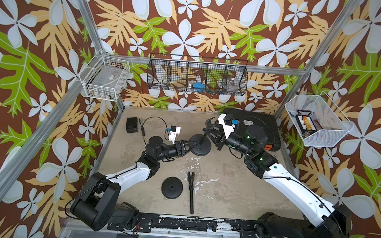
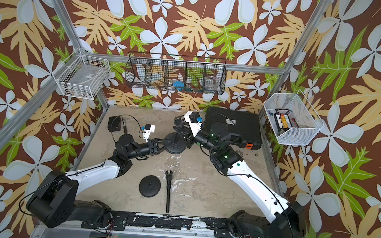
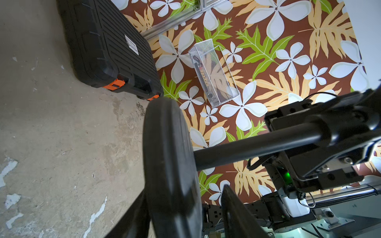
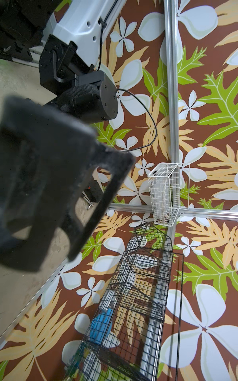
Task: Assemble a microphone stand
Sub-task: Screw the microphone stand pole into the microphone stand base.
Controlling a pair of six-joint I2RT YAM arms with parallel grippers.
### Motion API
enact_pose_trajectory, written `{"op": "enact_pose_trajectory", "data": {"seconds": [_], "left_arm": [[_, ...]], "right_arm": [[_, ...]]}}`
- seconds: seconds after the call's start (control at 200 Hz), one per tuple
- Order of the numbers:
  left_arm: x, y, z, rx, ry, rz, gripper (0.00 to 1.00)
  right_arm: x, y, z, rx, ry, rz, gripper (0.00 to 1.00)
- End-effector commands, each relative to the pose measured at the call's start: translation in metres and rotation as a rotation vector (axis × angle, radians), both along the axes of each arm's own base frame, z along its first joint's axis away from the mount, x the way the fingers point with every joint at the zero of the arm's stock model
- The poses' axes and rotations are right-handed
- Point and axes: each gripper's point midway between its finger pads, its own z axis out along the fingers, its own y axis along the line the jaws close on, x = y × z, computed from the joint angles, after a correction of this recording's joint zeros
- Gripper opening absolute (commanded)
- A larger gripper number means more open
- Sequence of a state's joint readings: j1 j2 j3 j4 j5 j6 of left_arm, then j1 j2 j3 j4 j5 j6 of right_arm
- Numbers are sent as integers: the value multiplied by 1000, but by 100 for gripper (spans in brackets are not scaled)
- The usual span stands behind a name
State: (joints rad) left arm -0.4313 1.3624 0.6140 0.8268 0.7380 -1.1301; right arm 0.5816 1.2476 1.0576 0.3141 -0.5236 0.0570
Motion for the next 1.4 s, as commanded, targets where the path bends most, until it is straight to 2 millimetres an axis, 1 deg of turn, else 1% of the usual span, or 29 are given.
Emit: {"op": "enact_pose_trajectory", "data": {"seconds": [0.0, 0.165, 0.26, 0.33, 0.485, 0.596, 0.646, 0.681, 0.711, 0.816, 0.931, 0.971, 1.071, 1.081, 1.101, 1.156, 1.176, 1.241, 1.271, 1.311, 1.396], "left_arm": [[-2, 0, 10, -38, -31, -4, 46], [-1, 1, 13, -50, -37, 2, 36], [-1, 2, 15, -56, -39, 11, 28], [0, 4, 16, -68, -36, 26, 19], [0, 10, 24, -116, -37, 66, 8], [1, 18, 31, -154, -39, 117, 0], [2, 20, 34, -161, -46, 137, 0], [3, 22, 37, -165, -53, 151, 0], [3, 24, 37, -165, -52, 163, 0], [7, 29, 36, -166, -44, 209, 0], [13, 29, 31, -160, -14, 229, 0], [16, 28, 30, -162, -6, 230, 0], [22, 27, 27, -163, 13, 243, 0], [23, 27, 26, -163, 15, 245, 0], [25, 27, 26, -163, 19, 249, 0], [29, 26, 25, -162, 33, 255, 0], [31, 26, 25, -161, 37, 258, 0], [38, 26, 24, -161, 55, 270, 0], [43, 26, 25, -166, 66, 276, 0], [48, 27, 26, -166, 79, 281, 0], [60, 29, 26, -146, 106, 285, 0]], "right_arm": [[-6, 1, 27, 76, -84, 26, 1], [-8, 1, 29, 92, -91, 39, 1], [-8, 2, 28, 96, -91, 37, 1], [-8, 1, 27, 103, -95, 26, 1], [-3, -1, 22, 116, -89, -53, 0], [1, -5, 18, 131, -81, -174, 0], [2, -9, 14, 149, -63, -241, 0], [5, -15, 12, 165, -45, -309, 0], [8, -20, 9, 181, -24, -366, 0], [9, -30, -1, 201, 8, -538, 0], [11, -25, -9, 171, 30, -652, 0], [13, -20, -11, 157, 39, -667, 0], [16, -10, -8, 142, 39, -658, 0], [16, -9, -8, 140, 37, -654, 2], [16, -6, -6, 137, 30, -644, 9], [19, 4, -4, 100, 21, -601, 36], [20, 9, -3, 87, 20, -578, 44], [24, 21, 1, 53, 24, -490, 66], [24, 24, 3, 46, 29, -451, 72], [24, 28, 6, 39, 32, -393, 76], [20, 27, 12, 23, 20, -301, 79]]}}
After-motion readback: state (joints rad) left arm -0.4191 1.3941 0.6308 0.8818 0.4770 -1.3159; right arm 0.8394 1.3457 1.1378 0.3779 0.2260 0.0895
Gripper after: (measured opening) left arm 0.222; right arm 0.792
